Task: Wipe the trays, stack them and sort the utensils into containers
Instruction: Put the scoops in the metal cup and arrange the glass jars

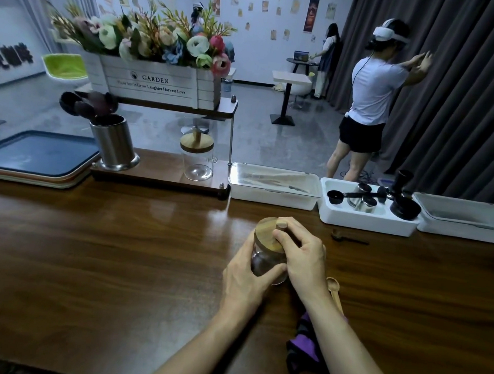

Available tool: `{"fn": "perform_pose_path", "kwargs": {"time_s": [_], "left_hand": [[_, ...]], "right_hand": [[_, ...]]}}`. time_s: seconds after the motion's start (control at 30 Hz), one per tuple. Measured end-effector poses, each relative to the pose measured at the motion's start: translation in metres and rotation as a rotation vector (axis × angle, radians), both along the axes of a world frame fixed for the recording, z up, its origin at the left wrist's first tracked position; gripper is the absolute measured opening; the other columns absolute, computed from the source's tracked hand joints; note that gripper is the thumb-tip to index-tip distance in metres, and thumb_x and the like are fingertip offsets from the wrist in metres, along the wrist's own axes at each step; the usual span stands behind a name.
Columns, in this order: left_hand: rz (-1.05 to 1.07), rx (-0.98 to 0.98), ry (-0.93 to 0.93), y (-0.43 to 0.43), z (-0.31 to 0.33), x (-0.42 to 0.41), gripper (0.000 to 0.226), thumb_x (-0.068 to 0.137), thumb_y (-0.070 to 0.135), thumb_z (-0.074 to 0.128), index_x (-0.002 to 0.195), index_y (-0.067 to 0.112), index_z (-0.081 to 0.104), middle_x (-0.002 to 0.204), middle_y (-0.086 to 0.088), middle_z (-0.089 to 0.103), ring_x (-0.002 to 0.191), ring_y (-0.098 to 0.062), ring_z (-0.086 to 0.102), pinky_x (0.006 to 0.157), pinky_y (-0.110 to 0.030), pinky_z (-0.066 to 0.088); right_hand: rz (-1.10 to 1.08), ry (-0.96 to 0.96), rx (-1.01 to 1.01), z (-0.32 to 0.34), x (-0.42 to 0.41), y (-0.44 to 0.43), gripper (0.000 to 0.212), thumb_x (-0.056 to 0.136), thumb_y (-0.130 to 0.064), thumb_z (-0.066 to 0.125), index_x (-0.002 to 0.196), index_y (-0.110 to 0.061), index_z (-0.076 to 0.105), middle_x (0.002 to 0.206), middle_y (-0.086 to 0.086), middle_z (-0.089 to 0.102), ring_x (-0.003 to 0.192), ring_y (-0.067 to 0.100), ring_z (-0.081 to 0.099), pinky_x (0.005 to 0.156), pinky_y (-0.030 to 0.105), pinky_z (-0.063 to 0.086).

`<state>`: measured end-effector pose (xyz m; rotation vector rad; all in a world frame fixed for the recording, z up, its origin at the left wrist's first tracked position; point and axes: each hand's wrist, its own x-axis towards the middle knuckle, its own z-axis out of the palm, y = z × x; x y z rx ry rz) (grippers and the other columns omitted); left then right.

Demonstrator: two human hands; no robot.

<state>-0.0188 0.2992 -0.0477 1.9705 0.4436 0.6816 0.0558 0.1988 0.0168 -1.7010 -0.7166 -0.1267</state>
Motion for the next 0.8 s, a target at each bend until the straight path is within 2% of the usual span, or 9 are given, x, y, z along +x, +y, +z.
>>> {"fn": "perform_pose_path", "kwargs": {"time_s": [0.07,0.17,0.3,0.4,0.53,0.6,0.7,0.8], "left_hand": [[0.003,-0.003,0.002,0.0,0.0,0.0,0.085,0.075,0.061,0.08,0.149,0.044,0.044,0.122,0.022,0.068,0.113,0.008,0.06,0.092,-0.01,0.045],[0.01,0.005,0.008,0.001,-0.001,0.001,0.093,0.071,0.07,0.077,0.152,0.044,0.04,0.133,0.022,0.064,0.122,0.008,0.056,0.099,-0.013,0.045],[0.014,0.031,0.016,0.001,-0.003,0.001,0.092,0.072,0.068,0.078,0.152,0.043,0.041,0.14,0.021,0.06,0.127,0.007,0.052,0.101,-0.007,0.039],[0.018,0.035,0.033,0.0,-0.002,0.002,0.092,0.071,0.065,0.08,0.152,0.042,0.042,0.139,0.021,0.061,0.124,0.009,0.052,0.094,0.002,0.032],[0.003,0.037,0.05,0.002,-0.004,0.002,0.095,0.069,0.073,0.076,0.152,0.046,0.038,0.138,0.022,0.061,0.123,0.008,0.055,0.094,-0.001,0.036],[0.0,0.019,0.064,0.003,-0.005,0.002,0.098,0.067,0.075,0.075,0.153,0.048,0.036,0.138,0.022,0.061,0.123,0.007,0.056,0.094,-0.001,0.037],[0.002,0.001,0.057,0.002,-0.006,0.003,0.098,0.069,0.062,0.083,0.153,0.053,0.033,0.133,0.028,0.06,0.116,0.013,0.056,0.089,0.004,0.033],[-0.009,0.025,0.047,0.003,-0.008,0.003,0.099,0.071,0.053,0.086,0.147,0.067,0.023,0.113,0.042,0.054,0.101,0.024,0.052,0.083,0.005,0.034]], "right_hand": [[-0.009,0.037,0.027,0.001,0.0,0.0,0.023,0.093,-0.006,0.065,0.094,-0.028,0.074,0.099,-0.012,0.073,0.101,0.008,0.067,0.088,0.021,0.051],[-0.025,0.013,0.047,0.014,0.01,0.003,0.012,0.093,-0.01,0.067,0.096,-0.019,0.073,0.098,-0.008,0.073,0.097,0.009,0.066,0.09,0.034,0.053],[0.021,-0.041,0.036,0.048,0.032,0.006,0.009,0.093,-0.016,0.066,0.098,-0.015,0.073,0.096,-0.007,0.073,0.099,0.014,0.066,0.093,0.041,0.052],[0.017,-0.056,0.027,0.046,0.035,-0.003,0.013,0.093,-0.011,0.067,0.102,-0.014,0.075,0.103,-0.008,0.074,0.105,0.012,0.066,0.097,0.039,0.052],[-0.038,-0.022,0.03,0.023,0.033,-0.02,0.013,0.09,-0.007,0.07,0.101,-0.011,0.076,0.102,-0.006,0.075,0.103,0.008,0.067,0.095,0.033,0.052],[-0.08,0.044,0.065,0.013,0.037,-0.032,0.016,0.088,-0.009,0.073,0.103,-0.014,0.077,0.102,-0.007,0.076,0.103,0.011,0.069,0.095,0.034,0.053],[-0.178,0.135,0.089,0.002,0.046,-0.059,0.021,0.087,-0.013,0.076,0.107,-0.02,0.078,0.101,-0.009,0.077,0.102,0.01,0.07,0.093,0.03,0.054],[-0.296,0.16,0.036,-0.008,0.055,-0.091,0.02,0.086,-0.014,0.077,0.105,-0.02,0.078,0.099,-0.012,0.076,0.1,0.004,0.069,0.092,0.022,0.052]]}}
